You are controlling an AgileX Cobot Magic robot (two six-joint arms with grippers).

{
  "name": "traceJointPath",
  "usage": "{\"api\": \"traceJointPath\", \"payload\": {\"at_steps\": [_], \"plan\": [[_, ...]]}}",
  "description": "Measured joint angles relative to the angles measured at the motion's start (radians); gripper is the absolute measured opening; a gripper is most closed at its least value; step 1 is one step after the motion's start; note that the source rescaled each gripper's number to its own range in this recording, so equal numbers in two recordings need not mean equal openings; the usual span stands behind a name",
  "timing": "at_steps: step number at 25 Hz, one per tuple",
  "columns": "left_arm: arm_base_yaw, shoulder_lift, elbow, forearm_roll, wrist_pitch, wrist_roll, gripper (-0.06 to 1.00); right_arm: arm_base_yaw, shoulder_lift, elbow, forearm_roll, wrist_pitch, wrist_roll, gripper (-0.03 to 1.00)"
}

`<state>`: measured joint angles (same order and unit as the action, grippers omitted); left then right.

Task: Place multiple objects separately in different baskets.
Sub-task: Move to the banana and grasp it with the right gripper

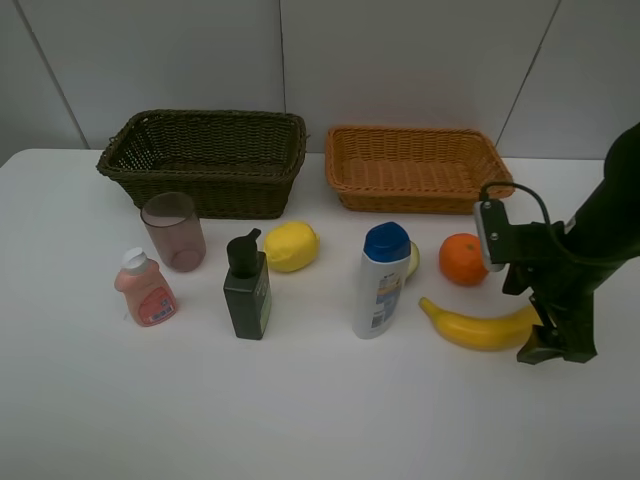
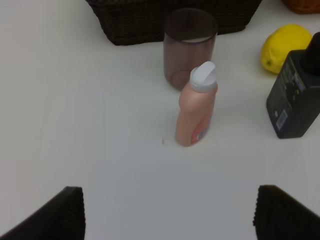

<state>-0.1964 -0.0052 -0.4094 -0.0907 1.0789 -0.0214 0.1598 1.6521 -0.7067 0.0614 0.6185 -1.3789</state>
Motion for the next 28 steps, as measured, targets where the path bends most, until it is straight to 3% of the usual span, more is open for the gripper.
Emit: {"api": "traceJointPath", "payload": {"at_steps": [6,22,26,27,28], "plan": [[0.0,0.0,0.0,0.0,0.0,0.0,0.9,0.0,0.05,-0.001,-0.002,-0.032,-0.001,0.83],[0.0,0.0,0.0,0.0,0.0,0.0,0.9,0.0,0.114,-0.001,0.001,-0.05,-0.001,0.56],[0.0,0.0,0.0,0.0,0.0,0.0,0.9,0.0,0.114,-0.001,0.001,-0.045,-0.001,0.34],[0.0,0.0,0.0,0.0,0.0,0.0,0.9,0.0,0.114,-0.001,0.001,-0.043,-0.001,0.26],[0.0,0.0,0.0,0.0,0.0,0.0,0.9,0.0,0.114,-0.001,0.001,-0.038,-0.001,0.07]]}}
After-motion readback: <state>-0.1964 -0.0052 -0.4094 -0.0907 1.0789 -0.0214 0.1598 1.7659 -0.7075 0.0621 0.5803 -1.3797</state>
